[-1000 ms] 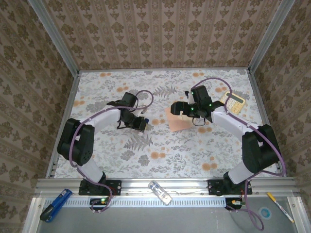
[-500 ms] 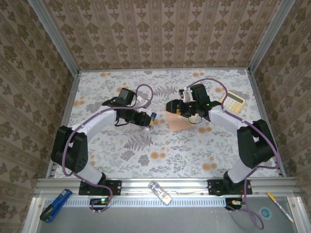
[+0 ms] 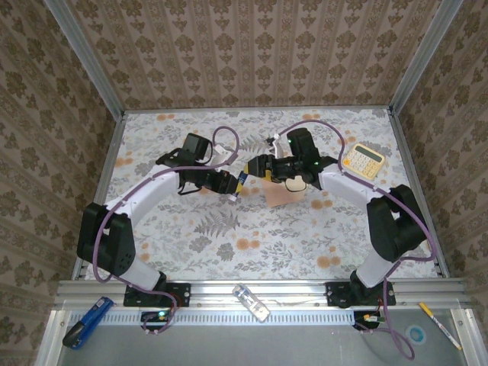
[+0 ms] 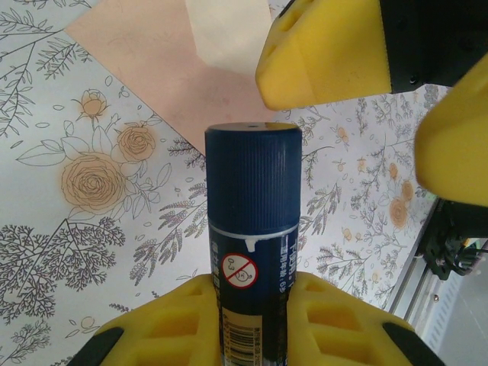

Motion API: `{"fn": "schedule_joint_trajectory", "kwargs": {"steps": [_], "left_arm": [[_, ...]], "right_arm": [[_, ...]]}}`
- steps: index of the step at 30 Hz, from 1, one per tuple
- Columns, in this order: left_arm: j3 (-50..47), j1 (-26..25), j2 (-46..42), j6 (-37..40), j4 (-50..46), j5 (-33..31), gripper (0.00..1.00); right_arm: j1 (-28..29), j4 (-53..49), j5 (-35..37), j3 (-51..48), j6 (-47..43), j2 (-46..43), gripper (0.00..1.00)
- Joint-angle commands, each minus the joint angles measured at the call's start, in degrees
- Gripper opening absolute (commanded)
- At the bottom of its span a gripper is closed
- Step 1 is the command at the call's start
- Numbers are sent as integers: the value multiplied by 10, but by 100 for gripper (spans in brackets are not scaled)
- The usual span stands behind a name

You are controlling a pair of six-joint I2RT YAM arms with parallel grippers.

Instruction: Place the letter into the envelope and seal it

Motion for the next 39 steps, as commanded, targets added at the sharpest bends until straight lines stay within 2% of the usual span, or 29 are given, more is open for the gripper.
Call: {"fn": "schedule_joint_trajectory", "kwargs": {"steps": [1, 28, 39], "left_arm": [[19, -3, -18, 12, -7, 18, 19], [14, -3, -28, 6, -1, 17, 20], [13, -3, -25, 3, 2, 19, 20]], "right_arm": [[7, 14, -19, 22, 9, 19, 73], [18, 37, -28, 34, 27, 48, 37], [18, 40, -33, 34, 26, 51, 33]]}}
